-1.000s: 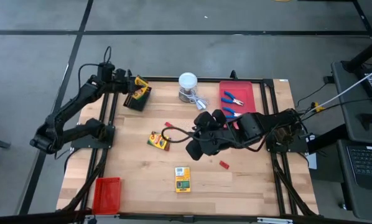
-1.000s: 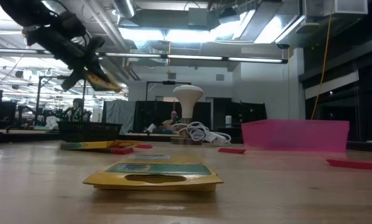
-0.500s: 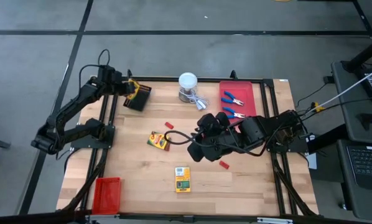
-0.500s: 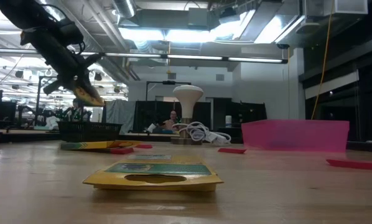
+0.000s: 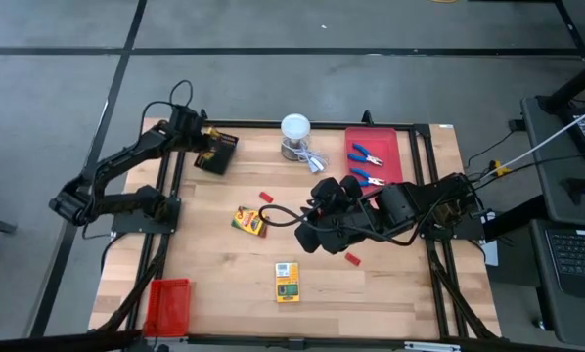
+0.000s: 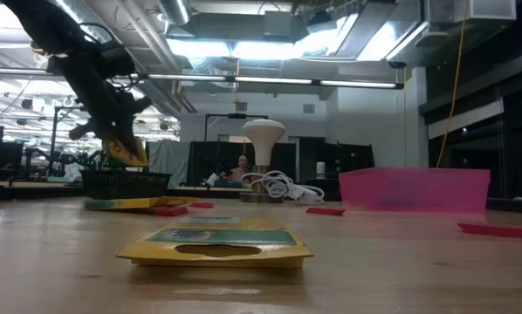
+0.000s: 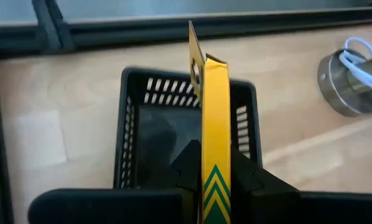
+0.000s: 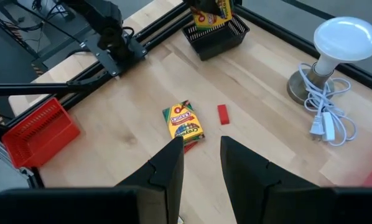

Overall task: Pick & Place School Supplies
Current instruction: Put the crayon box into the black bin

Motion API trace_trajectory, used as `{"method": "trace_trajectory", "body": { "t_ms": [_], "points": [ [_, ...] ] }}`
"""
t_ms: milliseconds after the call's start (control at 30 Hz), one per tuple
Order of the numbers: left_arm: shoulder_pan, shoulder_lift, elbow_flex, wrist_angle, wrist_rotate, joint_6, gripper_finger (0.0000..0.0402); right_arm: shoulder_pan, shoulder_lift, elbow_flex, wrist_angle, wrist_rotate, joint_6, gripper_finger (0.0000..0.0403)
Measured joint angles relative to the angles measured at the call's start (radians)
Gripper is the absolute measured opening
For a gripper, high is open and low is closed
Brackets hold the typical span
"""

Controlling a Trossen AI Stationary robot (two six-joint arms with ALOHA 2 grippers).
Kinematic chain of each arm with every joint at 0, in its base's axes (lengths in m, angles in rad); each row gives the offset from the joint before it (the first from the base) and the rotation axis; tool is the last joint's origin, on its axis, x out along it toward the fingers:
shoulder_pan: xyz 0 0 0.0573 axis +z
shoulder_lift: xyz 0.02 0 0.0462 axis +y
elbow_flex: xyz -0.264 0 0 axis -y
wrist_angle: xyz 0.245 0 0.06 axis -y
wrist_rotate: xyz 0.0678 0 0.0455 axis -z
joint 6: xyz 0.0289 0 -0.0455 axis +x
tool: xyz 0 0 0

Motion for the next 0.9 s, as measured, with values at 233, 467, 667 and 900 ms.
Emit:
{"method": "trace_trajectory", "body": {
  "t_ms": [233, 467, 667, 900],
  "points": [
    [-0.019, 0.082, 0.0, 0.014, -0.05, 0.004, 0.0026, 0.0, 0.0, 0.0, 0.0, 0.008, 0.023, 0.011],
    [-0.031, 0.099, 0.0, 0.015, -0.112, 0.019, 0.0026, 0.0, 0.0, 0.0, 0.0, 0.008, 0.029, 0.0106],
    [-0.031, 0.096, 0.0, 0.015, -0.116, 0.038, 0.0071, 0.0, 0.0, 0.0, 0.0, 0.008, 0.03, 0.0087],
    [-0.029, 0.096, 0.0, 0.016, -0.139, 0.04, 0.0088, 0.0, 0.0, 0.0, 0.0, 0.008, 0.029, 0.007]
  ]
}}
